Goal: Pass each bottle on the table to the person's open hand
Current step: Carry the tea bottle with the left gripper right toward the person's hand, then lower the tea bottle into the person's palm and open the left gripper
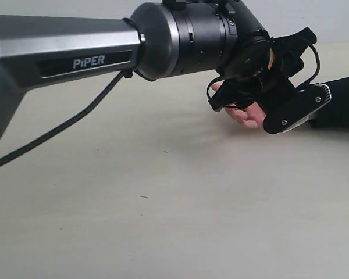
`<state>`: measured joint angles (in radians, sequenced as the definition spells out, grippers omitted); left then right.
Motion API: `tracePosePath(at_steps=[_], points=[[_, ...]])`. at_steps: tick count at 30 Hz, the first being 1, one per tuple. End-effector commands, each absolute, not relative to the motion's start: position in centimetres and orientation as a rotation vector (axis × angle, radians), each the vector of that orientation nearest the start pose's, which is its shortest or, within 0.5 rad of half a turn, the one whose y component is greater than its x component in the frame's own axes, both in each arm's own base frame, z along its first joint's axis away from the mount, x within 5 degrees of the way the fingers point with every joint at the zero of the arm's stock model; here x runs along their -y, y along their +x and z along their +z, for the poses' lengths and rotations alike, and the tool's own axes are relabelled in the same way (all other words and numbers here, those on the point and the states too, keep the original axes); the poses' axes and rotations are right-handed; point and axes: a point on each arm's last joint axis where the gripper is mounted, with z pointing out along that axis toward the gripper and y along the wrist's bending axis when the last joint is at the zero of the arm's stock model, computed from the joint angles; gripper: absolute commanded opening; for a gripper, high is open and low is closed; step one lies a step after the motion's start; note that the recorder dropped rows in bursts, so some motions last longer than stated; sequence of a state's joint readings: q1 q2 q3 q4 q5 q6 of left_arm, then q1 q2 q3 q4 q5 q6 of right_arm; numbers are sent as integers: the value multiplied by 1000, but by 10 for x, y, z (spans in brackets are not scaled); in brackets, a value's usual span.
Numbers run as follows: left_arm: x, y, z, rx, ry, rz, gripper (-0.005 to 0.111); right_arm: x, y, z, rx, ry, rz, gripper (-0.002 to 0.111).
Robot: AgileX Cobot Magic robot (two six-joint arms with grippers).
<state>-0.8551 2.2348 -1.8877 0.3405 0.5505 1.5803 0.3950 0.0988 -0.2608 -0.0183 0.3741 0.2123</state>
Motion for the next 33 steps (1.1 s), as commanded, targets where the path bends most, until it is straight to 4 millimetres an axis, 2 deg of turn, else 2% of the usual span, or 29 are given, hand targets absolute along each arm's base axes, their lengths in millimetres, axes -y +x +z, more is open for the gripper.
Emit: tracePosePath(at_steps=[1, 12, 18, 22, 27, 33], points=[[388, 354, 210, -585, 2381, 680, 0, -19, 47, 261, -1691, -171, 427, 0], [395, 374, 168, -646, 2428, 672, 0, -19, 47, 261, -1691, -171, 427, 0], [392, 382, 153, -650, 2431, 679, 0, -19, 47, 259, -1709, -172, 423, 0], [392, 384, 153, -646, 2414, 682, 0, -19, 47, 259, -1709, -172, 423, 0], [398, 386, 158, -696, 2295, 657, 0, -19, 47, 259, -1709, -172, 423, 0], [395, 387, 153, -681, 2339, 689, 0, -19, 47, 259, -1709, -172, 423, 0]])
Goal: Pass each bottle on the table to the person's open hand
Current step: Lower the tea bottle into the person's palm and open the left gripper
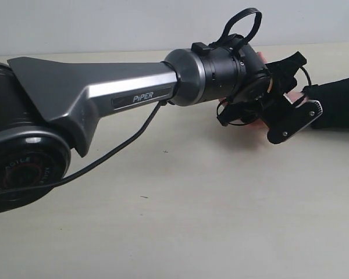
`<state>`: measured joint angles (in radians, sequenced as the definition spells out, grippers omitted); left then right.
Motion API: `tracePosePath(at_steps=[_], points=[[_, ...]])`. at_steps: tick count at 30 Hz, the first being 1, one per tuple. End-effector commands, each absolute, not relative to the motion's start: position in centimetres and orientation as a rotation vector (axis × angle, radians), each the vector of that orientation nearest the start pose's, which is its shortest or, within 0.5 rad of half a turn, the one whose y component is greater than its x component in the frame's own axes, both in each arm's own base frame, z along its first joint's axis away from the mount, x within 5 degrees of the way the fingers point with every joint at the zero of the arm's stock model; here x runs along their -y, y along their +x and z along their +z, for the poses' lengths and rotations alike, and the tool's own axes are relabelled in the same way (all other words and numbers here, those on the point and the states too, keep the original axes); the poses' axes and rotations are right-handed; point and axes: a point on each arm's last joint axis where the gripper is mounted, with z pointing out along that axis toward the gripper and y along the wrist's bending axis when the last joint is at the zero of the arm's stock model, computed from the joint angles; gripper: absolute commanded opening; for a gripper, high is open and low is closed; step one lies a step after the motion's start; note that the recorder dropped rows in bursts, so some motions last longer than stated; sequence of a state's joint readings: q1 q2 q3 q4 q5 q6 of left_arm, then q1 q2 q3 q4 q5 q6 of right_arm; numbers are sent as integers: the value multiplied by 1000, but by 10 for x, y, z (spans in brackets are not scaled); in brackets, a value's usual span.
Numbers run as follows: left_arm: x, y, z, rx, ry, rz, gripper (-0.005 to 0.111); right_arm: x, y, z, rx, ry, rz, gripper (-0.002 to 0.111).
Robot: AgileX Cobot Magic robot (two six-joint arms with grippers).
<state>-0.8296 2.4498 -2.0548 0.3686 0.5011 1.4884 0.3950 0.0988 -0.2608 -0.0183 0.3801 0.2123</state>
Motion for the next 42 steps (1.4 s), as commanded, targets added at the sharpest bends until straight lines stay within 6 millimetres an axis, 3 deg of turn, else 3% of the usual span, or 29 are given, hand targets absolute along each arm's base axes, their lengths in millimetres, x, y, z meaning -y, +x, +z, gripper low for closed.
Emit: tracePosePath(at_steps=[1, 5, 8, 15, 21, 29, 40, 42], points=[[395, 387, 152, -683, 2343, 688, 0, -19, 47, 259, -1709, -172, 423, 0], [395, 388, 149, -695, 2347, 691, 2, -19, 47, 259, -1709, -172, 423, 0], [395, 388, 149, -712, 2335, 684, 14, -19, 47, 259, -1709, -172, 423, 0], [395, 388, 149, -747, 2316, 672, 69, -19, 47, 259, -1709, -172, 423, 0], [394, 388, 149, -754, 2328, 676, 92, -19, 47, 259, -1709, -172, 423, 0], [392, 387, 161, -761, 2323, 684, 93, -19, 47, 259, -1709, -172, 423, 0], [384, 374, 205, -810, 2348, 705, 93, -19, 47, 259, -1709, -172, 423, 0], [382, 371, 213, -912, 2314, 676, 93, -19, 47, 259, -1709, -172, 423, 0]])
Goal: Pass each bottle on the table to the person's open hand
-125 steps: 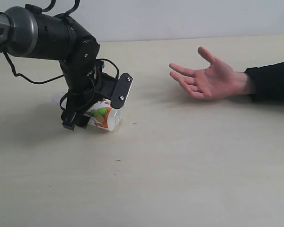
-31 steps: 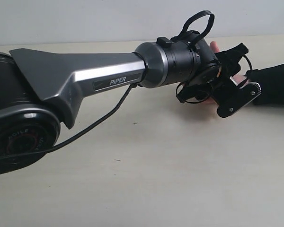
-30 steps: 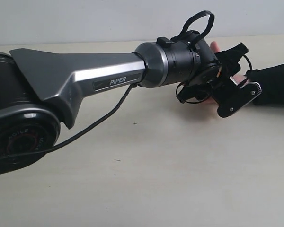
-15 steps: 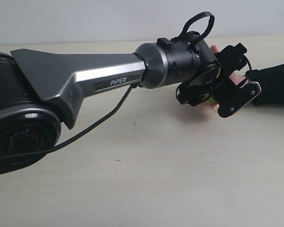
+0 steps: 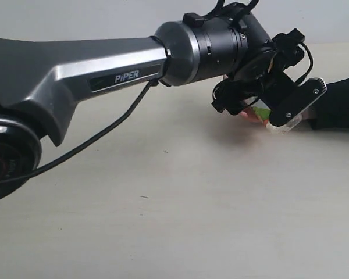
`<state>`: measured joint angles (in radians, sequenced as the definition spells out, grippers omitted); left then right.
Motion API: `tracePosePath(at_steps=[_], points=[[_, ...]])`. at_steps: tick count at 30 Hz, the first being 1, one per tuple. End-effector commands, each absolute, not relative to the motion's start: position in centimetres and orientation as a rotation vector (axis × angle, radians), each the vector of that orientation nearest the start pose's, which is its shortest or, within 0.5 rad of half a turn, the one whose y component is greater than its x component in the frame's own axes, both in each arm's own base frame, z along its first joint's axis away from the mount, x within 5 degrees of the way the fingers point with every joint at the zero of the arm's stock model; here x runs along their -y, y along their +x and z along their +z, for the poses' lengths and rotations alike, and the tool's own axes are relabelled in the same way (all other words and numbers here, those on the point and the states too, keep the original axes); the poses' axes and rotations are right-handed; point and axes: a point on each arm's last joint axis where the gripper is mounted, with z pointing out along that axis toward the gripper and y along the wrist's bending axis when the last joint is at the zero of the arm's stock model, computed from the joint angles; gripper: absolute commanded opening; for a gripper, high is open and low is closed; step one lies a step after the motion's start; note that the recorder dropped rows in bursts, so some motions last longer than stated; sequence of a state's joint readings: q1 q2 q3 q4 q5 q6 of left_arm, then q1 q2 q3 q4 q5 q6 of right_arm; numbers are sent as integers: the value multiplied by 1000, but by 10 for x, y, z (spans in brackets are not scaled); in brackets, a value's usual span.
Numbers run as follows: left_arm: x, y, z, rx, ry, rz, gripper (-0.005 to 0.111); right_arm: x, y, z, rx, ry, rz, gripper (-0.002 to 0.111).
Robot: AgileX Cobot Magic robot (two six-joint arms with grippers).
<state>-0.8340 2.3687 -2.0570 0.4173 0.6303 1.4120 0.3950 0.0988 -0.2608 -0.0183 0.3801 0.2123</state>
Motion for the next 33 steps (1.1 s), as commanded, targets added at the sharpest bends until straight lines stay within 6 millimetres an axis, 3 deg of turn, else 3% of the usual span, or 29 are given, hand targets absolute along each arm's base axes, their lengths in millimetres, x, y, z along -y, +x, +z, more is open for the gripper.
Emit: tracePosePath(at_steps=[1, 8, 10, 15, 17, 19, 21, 25, 29, 32, 33], points=[[381, 369, 217, -989, 2276, 649, 93, -19, 47, 259, -1709, -172, 423, 0], [373, 344, 249, -1526, 2009, 463, 93, -19, 47, 259, -1709, -172, 423, 0], [373, 336, 258, -1714, 1841, 385, 93, -19, 47, 259, -1709, -172, 423, 0], [351, 322, 287, -2109, 1501, 291, 92, -19, 47, 259, -1709, -172, 423, 0], [338, 324, 297, -2286, 1257, 193, 79, -19, 47, 259, -1709, -172, 423, 0], [327, 323, 306, -2443, 1011, 74, 45, -19, 47, 259, -1709, -172, 423, 0], [322, 319, 319, -2499, 869, -17, 0, -19, 47, 259, -1709, -172, 423, 0], [317, 302, 330, -2544, 749, -82, 3, -19, 47, 259, -1709, -172, 423, 0], [312, 264, 330, -2574, 748, -83, 3, -19, 47, 259, -1709, -172, 423, 0], [308, 240, 338, -2471, 744, -224, 3, -19, 47, 259, -1709, -172, 423, 0], [305, 223, 341, -2385, 780, -310, 3, -19, 47, 259, -1709, -172, 423, 0]])
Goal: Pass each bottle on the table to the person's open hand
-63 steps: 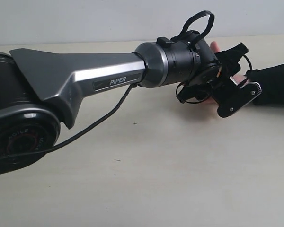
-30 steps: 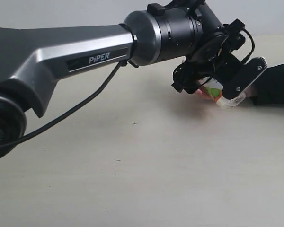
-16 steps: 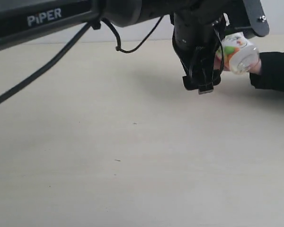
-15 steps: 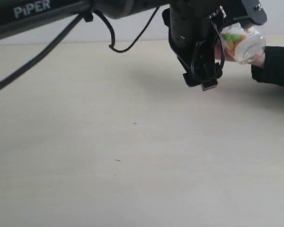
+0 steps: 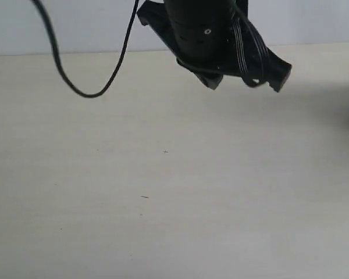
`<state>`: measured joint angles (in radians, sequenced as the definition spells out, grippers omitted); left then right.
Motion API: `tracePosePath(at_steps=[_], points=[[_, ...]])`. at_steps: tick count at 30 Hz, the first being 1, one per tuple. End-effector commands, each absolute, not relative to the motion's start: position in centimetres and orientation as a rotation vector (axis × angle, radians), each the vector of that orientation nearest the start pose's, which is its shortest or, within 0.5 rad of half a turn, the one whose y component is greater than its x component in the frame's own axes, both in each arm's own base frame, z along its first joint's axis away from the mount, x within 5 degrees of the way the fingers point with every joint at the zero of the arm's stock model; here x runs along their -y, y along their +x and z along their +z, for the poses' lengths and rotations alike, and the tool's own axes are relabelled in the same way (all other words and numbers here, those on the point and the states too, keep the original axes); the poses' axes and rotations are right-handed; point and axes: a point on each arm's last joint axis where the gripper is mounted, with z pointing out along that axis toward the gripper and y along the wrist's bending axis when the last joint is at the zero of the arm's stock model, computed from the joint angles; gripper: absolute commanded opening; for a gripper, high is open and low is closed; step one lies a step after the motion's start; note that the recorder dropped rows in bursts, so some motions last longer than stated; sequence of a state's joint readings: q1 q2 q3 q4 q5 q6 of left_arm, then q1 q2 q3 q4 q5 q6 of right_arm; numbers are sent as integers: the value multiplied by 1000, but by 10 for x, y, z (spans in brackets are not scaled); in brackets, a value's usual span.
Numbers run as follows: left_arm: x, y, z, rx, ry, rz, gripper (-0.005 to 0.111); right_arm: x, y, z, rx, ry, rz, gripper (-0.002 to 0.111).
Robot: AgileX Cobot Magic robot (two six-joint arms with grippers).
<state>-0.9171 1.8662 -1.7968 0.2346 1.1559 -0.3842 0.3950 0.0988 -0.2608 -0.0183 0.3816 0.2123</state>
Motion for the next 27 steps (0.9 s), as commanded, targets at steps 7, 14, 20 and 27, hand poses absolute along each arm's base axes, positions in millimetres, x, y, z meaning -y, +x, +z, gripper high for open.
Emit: tracePosePath(at_steps=[7, 14, 20, 27], points=[[255, 109, 349, -1988, 953, -750, 3, -19, 47, 259, -1709, -172, 423, 0], [194, 78, 382, -1933, 902, -845, 3, -19, 47, 259, -1709, -172, 423, 0], [188, 77, 386, -1902, 904, -846, 3, -19, 47, 259, -1709, -172, 423, 0], [165, 88, 368, -2240, 676, -698, 3, -19, 47, 259, -1709, -172, 423, 0]])
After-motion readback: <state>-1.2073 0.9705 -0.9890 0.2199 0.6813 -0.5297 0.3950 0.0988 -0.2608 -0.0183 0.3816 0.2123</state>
